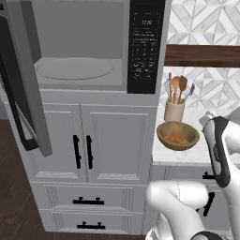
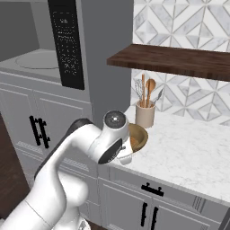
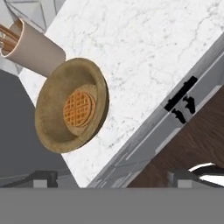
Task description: Open the microwave, place the bowl with waffle inside the microwave, then close the microwave door and turn it on.
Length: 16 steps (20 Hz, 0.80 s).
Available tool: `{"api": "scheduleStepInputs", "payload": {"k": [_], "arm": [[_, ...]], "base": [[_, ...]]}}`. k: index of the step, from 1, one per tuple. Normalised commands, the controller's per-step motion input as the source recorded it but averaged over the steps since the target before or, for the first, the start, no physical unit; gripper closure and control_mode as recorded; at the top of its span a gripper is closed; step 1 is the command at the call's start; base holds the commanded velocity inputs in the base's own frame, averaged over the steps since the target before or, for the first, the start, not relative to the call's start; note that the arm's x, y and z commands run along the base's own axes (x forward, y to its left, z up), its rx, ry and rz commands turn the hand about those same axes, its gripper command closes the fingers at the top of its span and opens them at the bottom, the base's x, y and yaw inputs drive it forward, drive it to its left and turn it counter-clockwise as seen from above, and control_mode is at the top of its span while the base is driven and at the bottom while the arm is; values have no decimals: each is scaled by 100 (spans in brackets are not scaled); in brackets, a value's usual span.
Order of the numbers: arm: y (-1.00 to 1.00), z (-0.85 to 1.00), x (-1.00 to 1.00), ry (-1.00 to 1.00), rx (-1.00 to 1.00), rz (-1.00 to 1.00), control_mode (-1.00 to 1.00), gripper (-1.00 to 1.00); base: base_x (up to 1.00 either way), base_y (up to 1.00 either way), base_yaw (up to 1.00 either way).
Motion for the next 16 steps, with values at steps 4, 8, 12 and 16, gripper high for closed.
{"api": "scheduleStepInputs", "payload": {"k": [4,8,12,16], "arm": [[-26,-31,43,10,0,5,-100,-100],[-18,-39,44,14,0,1,-100,-100],[-16,-40,49,9,0,3,-100,-100],[-8,-43,51,1,0,5,-100,-100]], "base": [[0,0,0],[0,0,0],[0,0,0],[0,0,0]]}}
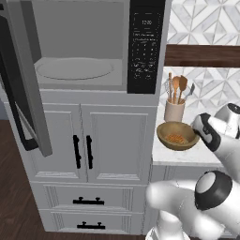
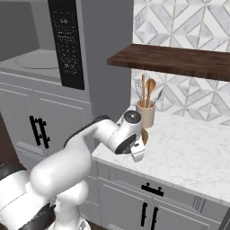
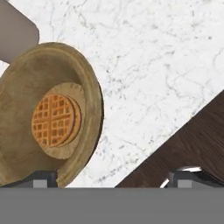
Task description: Open the microwave, place the bowl with waffle inside the microwave, then close the microwave door and turn it on.
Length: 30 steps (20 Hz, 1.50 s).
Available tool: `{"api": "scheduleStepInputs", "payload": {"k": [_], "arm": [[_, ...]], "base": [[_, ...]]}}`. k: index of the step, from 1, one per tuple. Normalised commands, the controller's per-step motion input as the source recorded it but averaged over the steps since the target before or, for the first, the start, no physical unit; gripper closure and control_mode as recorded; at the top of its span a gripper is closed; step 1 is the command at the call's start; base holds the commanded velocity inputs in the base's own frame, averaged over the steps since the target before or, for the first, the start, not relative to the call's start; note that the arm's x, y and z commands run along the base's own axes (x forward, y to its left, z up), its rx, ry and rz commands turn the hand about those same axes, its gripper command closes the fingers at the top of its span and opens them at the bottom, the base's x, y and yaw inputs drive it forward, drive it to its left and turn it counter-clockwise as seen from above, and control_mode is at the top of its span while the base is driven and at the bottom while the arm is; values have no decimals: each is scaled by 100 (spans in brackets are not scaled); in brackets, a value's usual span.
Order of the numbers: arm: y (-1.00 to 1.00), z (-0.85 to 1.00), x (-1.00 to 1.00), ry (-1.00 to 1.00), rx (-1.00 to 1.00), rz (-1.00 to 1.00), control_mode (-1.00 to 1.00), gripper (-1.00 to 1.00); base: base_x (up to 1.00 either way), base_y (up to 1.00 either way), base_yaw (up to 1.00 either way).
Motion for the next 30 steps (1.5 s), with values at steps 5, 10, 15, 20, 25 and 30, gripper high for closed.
{"api": "scheduleStepInputs", "payload": {"k": [5,10,15,20,25,30], "arm": [[-2,-37,51,3,0,6,-100,-100],[-6,-32,42,6,0,6,-100,-100],[-11,-31,34,3,0,6,-100,-100],[-8,-30,14,1,0,5,-100,-100],[0,-29,14,3,0,1,-100,-100],[0,-28,8,3,0,0,-100,100]], "base": [[0,0,0],[0,0,0],[0,0,0],[0,0,0],[0,0,0],[0,0,0]]}}
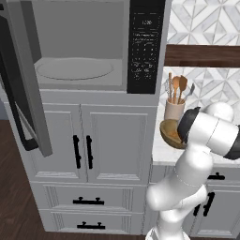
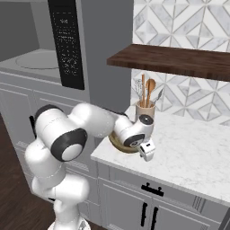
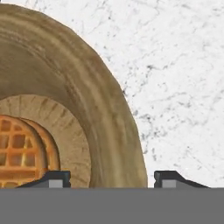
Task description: Open the microwave, place the bowl with waffle inside the microwave, then close the microwave door and turn it on.
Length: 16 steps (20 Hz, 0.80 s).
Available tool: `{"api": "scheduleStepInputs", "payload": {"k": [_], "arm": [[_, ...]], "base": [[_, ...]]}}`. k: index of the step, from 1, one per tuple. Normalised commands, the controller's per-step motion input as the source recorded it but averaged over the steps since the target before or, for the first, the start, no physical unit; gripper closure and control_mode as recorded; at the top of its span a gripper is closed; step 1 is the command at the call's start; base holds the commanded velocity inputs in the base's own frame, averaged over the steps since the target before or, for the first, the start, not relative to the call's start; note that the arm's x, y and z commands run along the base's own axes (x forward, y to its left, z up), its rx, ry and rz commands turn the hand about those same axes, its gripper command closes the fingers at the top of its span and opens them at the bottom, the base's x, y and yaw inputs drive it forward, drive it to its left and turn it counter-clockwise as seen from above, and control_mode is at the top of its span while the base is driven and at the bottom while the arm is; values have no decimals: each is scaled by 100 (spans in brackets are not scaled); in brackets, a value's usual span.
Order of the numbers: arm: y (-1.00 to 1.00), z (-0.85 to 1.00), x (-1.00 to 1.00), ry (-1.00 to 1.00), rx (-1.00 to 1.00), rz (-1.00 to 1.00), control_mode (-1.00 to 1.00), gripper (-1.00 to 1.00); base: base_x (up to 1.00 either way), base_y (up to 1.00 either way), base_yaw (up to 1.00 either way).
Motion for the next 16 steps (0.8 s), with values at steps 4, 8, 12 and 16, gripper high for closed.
{"api": "scheduleStepInputs", "payload": {"k": [4,8,12,16], "arm": [[0,-28,8,6,0,0,-100,100],[0,-14,1,1,0,0,-100,100],[6,12,-2,7,2,0,-100,100],[-9,53,-59,1,9,-1,-100,100]], "base": [[0,0,0],[0,0,0],[0,0,0],[0,0,0]]}}
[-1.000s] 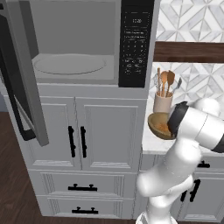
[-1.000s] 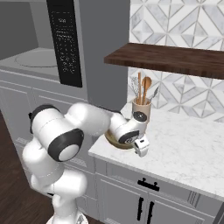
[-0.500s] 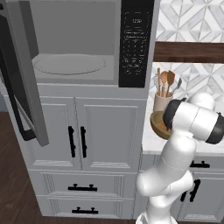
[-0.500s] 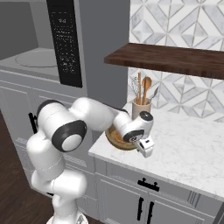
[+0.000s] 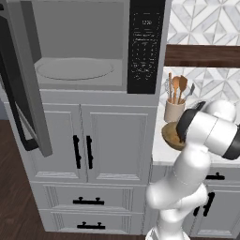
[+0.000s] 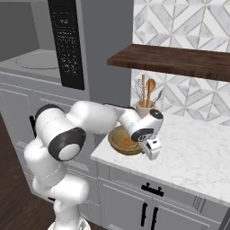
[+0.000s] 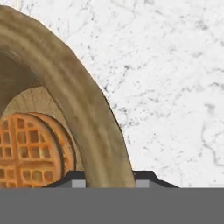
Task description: Open the microwave, place the bowl with waffle inside the microwave, then close the microwave door and turn it on.
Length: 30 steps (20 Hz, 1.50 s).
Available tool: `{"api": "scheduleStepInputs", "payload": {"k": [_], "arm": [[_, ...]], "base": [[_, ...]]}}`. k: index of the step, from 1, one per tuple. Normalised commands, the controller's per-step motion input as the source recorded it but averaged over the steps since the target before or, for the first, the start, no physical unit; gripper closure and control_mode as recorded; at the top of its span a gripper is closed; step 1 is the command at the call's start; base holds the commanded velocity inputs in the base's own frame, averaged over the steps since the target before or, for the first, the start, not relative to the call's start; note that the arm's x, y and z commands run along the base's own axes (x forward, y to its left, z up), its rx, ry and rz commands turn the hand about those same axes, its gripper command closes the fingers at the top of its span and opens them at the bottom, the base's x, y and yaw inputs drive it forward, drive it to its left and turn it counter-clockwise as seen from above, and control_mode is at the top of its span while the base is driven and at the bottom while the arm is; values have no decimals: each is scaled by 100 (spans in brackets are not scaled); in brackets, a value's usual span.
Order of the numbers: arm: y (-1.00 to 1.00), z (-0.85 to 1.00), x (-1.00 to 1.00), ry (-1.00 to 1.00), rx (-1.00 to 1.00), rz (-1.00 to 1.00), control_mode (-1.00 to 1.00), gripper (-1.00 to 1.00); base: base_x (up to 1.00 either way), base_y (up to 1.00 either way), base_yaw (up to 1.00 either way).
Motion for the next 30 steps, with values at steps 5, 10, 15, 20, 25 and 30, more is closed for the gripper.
{"api": "scheduleStepInputs", "payload": {"k": [5,10,15,20,25,30], "arm": [[-5,55,-100,-11,12,-1,-100,100],[26,58,-83,-7,5,-4,-100,100],[35,80,-85,-1,13,-16,-100,100],[59,57,-63,-12,18,-26,-100,100],[98,50,-21,-4,3,-16,-100,100],[100,82,-11,2,0,-1,-100,100]], "base": [[0,0,0],[0,0,0],[0,0,0],[0,0,0],[0,0,0],[0,0,0]]}}
